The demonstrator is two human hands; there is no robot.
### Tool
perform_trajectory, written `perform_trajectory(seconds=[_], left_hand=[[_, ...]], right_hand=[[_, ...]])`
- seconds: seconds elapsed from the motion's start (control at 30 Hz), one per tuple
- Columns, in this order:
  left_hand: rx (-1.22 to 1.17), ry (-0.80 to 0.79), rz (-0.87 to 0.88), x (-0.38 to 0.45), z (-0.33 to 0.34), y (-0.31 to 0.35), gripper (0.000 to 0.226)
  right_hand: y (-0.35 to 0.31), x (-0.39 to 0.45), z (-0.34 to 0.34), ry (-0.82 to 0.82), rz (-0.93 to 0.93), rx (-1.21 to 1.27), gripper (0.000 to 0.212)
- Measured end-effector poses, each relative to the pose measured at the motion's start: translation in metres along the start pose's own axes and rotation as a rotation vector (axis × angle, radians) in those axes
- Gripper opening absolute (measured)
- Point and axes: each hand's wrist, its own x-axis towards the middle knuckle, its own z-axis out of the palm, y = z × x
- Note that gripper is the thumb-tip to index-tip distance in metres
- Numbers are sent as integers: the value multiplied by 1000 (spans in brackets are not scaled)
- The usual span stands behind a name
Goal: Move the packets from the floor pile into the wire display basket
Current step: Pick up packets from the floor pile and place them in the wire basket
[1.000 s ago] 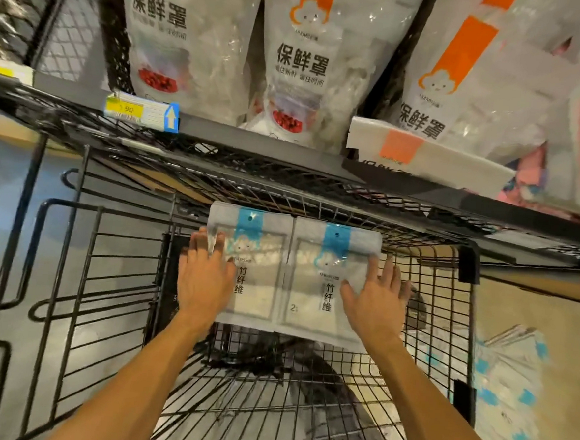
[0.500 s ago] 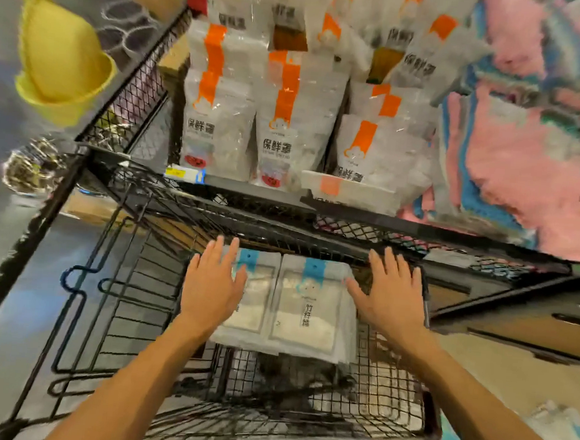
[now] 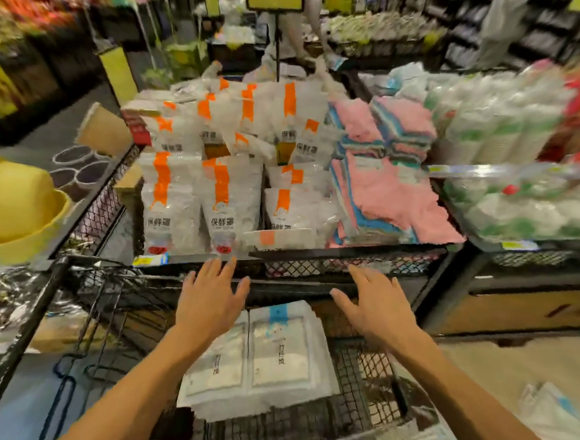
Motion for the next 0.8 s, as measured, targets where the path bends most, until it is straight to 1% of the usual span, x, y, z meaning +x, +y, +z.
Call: perform_trajectory(seconds=[0.17, 0.33, 0.4, 0.53, 0.63, 0.73, 0.8], left_hand=[[10, 61, 230, -22, -20, 39, 65], [-50, 14, 473, -54, -10, 97, 64], [-83, 1, 566, -75, -4, 127, 63], [-107, -82, 743, -117, 11, 184, 64], [-100, -115, 832, -144, 21, 221, 65], [-78, -123, 900, -167, 30, 259, 65], [-53, -136, 929, -181, 38, 288, 65]], right_hand=[[26, -73, -25, 139, 139, 9, 72], [61, -174, -35, 256, 389, 45, 83], [78, -220, -38, 289, 500, 70, 81], [116, -306, -36, 353, 642, 60, 90], [141, -360, -35, 358, 770, 74, 83], [170, -401, -29, 361, 855, 81, 91], [195, -425, -20, 370, 912, 115, 86]])
